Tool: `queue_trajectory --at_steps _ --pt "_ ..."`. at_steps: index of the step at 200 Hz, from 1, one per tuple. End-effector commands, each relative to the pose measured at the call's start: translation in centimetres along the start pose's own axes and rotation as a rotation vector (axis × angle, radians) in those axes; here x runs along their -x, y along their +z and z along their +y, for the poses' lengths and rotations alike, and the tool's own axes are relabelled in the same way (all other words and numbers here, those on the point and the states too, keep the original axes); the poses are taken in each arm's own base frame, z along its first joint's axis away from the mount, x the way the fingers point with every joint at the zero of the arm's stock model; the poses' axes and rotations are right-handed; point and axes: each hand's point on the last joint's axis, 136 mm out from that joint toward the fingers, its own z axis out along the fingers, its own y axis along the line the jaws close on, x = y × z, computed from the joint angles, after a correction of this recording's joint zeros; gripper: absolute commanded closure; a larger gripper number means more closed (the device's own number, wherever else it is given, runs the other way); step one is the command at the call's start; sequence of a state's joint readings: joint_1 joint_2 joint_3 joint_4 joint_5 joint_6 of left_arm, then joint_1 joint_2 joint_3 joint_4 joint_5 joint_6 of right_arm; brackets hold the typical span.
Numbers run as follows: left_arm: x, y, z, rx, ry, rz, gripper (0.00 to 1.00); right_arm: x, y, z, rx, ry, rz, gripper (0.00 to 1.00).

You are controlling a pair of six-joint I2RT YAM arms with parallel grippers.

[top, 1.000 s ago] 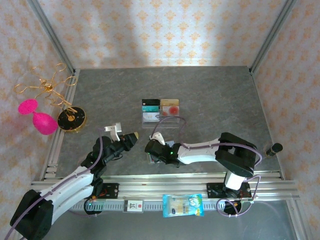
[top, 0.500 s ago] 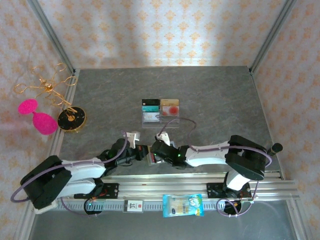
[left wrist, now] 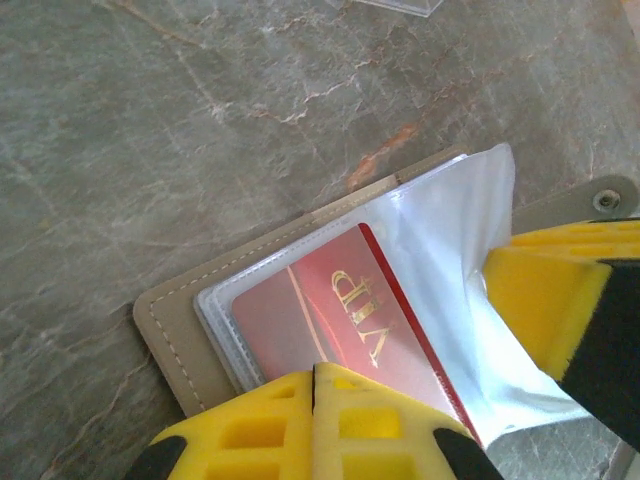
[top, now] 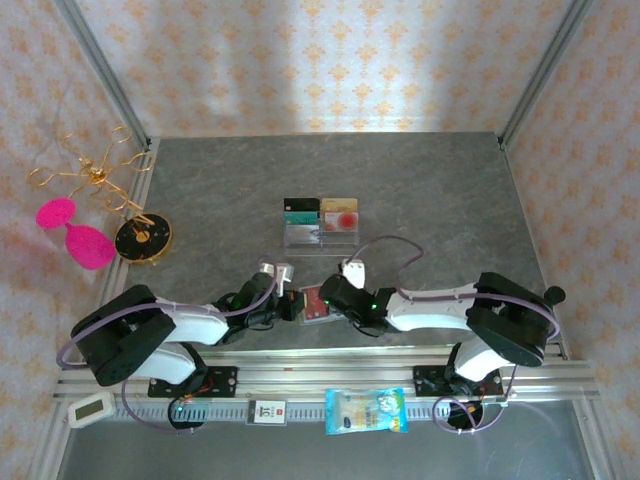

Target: Take the credit cards out of the card holder

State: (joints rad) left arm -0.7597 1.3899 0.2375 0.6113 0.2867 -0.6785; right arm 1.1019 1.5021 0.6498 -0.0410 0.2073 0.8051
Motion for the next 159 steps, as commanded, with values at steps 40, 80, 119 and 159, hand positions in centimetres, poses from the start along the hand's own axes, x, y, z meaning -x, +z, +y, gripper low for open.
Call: queue_trajectory --at_steps 40,80,119,159 --pt "1.8 -0.3 -2.0 -0.032 0.068 -0.03 1.0 4.2 -4.4 -2.0 -0.001 0.059 -0.168 0.63" --pt "1.0 -0.5 -1.8 -0.014 0.069 -0.007 1.0 4.6 -6.7 5.0 0.372 -0.068 -0.063 0.66" --pt "-0.1 -0.4 -0.7 0.008 0.062 0.017 1.0 1.8 -4.8 8.2 0.497 -0.126 0.124 0.65" --pt "-0.7 0.2 -0.1 0.021 0.067 0.035 1.0 0.4 0.1 2.5 0.292 0.006 0.202 0.72"
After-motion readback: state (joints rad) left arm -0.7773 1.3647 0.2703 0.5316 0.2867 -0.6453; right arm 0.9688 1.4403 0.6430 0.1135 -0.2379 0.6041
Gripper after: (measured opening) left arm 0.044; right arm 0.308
